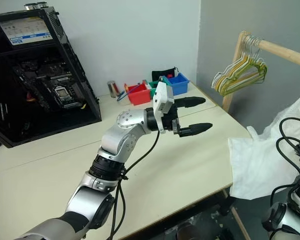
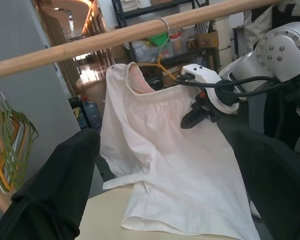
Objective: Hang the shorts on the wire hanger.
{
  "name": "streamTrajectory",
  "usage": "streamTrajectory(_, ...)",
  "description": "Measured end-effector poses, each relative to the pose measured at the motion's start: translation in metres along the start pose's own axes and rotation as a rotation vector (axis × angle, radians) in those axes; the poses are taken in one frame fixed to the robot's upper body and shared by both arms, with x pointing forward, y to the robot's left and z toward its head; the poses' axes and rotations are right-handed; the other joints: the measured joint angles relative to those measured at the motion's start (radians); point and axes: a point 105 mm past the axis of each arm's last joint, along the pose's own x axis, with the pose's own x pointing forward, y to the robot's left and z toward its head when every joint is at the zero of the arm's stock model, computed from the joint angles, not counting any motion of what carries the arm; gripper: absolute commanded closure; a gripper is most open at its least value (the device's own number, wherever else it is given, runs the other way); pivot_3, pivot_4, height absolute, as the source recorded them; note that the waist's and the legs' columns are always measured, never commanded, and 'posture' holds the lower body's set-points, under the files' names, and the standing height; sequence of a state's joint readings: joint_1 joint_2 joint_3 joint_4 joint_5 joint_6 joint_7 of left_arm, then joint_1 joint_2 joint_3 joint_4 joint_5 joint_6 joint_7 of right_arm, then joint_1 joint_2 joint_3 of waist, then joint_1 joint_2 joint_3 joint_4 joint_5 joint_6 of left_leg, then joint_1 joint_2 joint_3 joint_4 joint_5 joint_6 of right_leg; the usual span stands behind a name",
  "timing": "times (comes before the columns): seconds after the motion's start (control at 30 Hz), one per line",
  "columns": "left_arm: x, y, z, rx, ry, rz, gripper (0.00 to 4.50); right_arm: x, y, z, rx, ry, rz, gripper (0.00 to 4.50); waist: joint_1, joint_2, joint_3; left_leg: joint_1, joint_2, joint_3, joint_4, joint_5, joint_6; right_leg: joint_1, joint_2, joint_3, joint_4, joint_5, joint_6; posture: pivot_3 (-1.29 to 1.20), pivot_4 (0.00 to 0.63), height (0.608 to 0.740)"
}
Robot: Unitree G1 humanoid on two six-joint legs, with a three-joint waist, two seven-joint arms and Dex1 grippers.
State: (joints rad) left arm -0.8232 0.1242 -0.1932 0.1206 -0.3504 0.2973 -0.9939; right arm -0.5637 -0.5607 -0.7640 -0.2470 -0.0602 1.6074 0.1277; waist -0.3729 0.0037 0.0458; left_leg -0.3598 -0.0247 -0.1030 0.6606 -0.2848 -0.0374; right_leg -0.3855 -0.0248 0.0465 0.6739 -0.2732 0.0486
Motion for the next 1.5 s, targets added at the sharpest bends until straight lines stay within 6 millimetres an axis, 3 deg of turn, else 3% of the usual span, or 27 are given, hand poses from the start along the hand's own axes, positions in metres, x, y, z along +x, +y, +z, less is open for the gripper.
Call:
streamTrajectory(0.2, -0.001, -0.001, 0.000, 0.002, -0.001, 0.001, 0.00, -0.018, 0.002, 0.016, -0.081, -0.118, -0.080, 0.07, 0.007, 0.000, 0.000, 0.000, 0.000, 0.000, 0.000, 0.000, 0.000, 0.000, 0.000, 0.001, 0.000, 0.000, 0.000, -0.39, 0.000, 0.740)
streamTrajectory(0.43, -0.004, 0.001, -0.001, 0.005, 0.006, 0.008, 0.00, -0.050, -0.007, 0.022, -0.199, -0.287, -0.230, 0.03, 0.014, 0.000, 0.000, 0.000, 0.000, -0.001, 0.000, 0.000, 0.000, 0.000, 0.000, 0.000, -0.001, -0.001, 0.001, -0.41, 0.000, 0.740)
streamTrajectory(0.7, -0.016, 0.013, 0.006, -0.021, -0.006, 0.050, 0.00, -0.093, 0.021, 0.068, -0.323, -0.544, -0.217, 0.03, -0.003, 0.000, 0.000, 0.003, 0.000, -0.001, -0.001, 0.000, 0.000, 0.000, 0.002, -0.002, -0.003, -0.001, 0.001, -0.42, 0.000, 0.740)
streamTrajectory(0.8, -0.029, 0.023, 0.006, -0.015, 0.021, 0.095, 0.00, -0.101, 0.049, 0.076, -0.399, -0.601, -0.132, 0.03, -0.014, -0.001, 0.001, 0.003, 0.000, -0.002, -0.001, 0.000, 0.000, 0.000, 0.002, -0.001, -0.002, -0.001, 0.001, -0.39, 0.000, 0.740)
streamTrajectory(0.87, -0.042, 0.032, 0.004, 0.000, 0.062, 0.155, 0.00, -0.105, 0.084, 0.074, -0.435, -0.615, 0.019, 0.03, -0.023, -0.001, 0.000, 0.004, 0.001, -0.004, -0.001, 0.000, 0.000, 0.001, 0.003, 0.001, -0.002, -0.001, 0.001, -0.36, 0.000, 0.740)
streamTrajectory(0.97, -0.067, 0.041, -0.012, -0.009, 0.137, 0.282, 0.00, -0.099, 0.143, 0.046, -0.504, -0.548, 0.283, 0.03, -0.025, -0.001, 0.000, 0.011, 0.002, -0.007, -0.002, 0.000, 0.000, 0.006, 0.005, 0.000, -0.002, -0.001, 0.001, -0.32, 0.000, 0.740)
streamTrajectory(1.07, -0.091, 0.042, -0.032, -0.053, 0.201, 0.396, 0.00, -0.086, 0.174, 0.025, -0.547, -0.481, 0.400, 0.03, -0.006, -0.001, 0.000, 0.010, 0.002, -0.009, -0.003, 0.000, 0.000, 0.005, 0.001, 0.001, -0.001, -0.001, 0.000, -0.26, 0.000, 0.740)
streamTrajectory(1.23, -0.137, 0.044, -0.046, -0.050, 0.281, 0.675, 0.00, -0.075, 0.220, -0.006, -0.557, -0.434, 0.583, 0.03, 0.048, -0.003, 0.000, 0.009, -0.002, -0.010, -0.001, 0.000, 0.000, 0.004, -0.004, 0.002, 0.000, 0.000, 0.001, -0.15, 0.005, 0.740)
streamTrajectory(1.3, -0.162, 0.040, -0.059, -0.054, 0.334, 0.838, 0.00, -0.071, 0.244, -0.032, -0.547, -0.395, 0.694, 0.03, 0.074, -0.004, 0.000, 0.013, -0.002, -0.011, -0.003, 0.000, 0.000, 0.006, -0.004, 0.003, 0.000, 0.000, 0.002, -0.12, 0.007, 0.740)
streamTrajectory(1.4, -0.196, 0.026, -0.081, -0.089, 0.410, 1.032, 0.00, -0.076, 0.274, -0.061, -0.549, -0.398, 0.841, 0.03, 0.129, -0.005, 0.002, 0.012, -0.002, -0.014, -0.003, 0.000, 0.000, 0.005, -0.003, 0.001, 0.002, 0.000, 0.002, -0.07, 0.008, 0.740)
streamTrajectory(1.5, -0.217, 0.009, -0.097, -0.150, 0.461, 1.167, 0.00, -0.085, 0.291, -0.068, -0.517, -0.430, 0.912, 0.03, 0.191, -0.008, 0.003, 0.012, -0.002, -0.016, -0.002, 0.000, 0.000, 0.005, -0.003, -0.001, 0.003, 0.000, 0.001, -0.04, 0.007, 0.740)
